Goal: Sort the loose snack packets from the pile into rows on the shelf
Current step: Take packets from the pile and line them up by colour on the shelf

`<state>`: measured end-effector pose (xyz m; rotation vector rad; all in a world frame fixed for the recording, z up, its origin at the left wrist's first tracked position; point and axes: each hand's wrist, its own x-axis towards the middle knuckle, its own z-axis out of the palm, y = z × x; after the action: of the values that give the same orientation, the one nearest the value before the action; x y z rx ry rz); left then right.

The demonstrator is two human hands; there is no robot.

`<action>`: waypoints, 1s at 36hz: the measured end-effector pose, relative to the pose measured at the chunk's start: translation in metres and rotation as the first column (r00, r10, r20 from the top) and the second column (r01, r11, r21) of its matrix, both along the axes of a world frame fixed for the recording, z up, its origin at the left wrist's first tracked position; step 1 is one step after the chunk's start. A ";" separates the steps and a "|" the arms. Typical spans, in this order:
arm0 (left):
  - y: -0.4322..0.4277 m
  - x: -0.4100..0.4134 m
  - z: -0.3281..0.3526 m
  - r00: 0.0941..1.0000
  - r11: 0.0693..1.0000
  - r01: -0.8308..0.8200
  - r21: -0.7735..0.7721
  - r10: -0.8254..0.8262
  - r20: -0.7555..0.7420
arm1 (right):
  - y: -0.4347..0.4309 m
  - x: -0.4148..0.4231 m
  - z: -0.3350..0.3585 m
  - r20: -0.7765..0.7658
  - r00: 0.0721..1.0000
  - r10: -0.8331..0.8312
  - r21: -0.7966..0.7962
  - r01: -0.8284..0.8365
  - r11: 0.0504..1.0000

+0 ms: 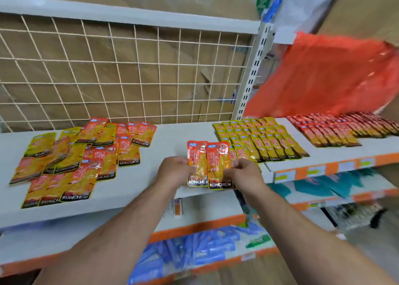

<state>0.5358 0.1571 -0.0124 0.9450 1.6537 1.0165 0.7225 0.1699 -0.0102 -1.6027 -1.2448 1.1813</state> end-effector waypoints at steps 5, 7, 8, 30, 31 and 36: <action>-0.004 0.033 0.002 0.995 0.996 0.094 -0.012 -0.093 0.042 | -0.014 0.034 0.000 0.003 0.999 -0.054 -0.004 0.054 0.999; -0.003 0.048 0.002 0.992 0.993 0.121 -0.013 -0.121 0.032 | -0.016 0.050 -0.002 0.000 0.997 -0.078 -0.002 0.078 0.997; -0.002 0.056 0.002 0.991 0.991 0.135 -0.014 -0.135 0.028 | -0.017 0.059 -0.003 0.018 0.996 -0.087 -0.002 0.088 0.996; 0.051 0.360 0.022 0.959 0.967 0.253 0.004 -0.251 0.128 | 0.013 0.361 0.031 0.109 0.985 -0.134 0.018 0.133 0.991; 0.054 0.371 0.024 0.957 0.966 0.259 0.000 -0.257 0.133 | 0.015 0.373 0.031 0.113 0.985 -0.133 0.016 0.132 0.991; 0.074 0.417 0.028 0.954 0.960 0.278 -0.007 -0.276 0.119 | 0.036 0.422 0.027 0.092 0.985 -0.146 -0.005 0.147 0.989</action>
<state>0.9529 0.2308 0.0155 1.0479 1.3868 0.8431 1.1445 0.2057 0.0164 -1.7430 -1.1569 1.0349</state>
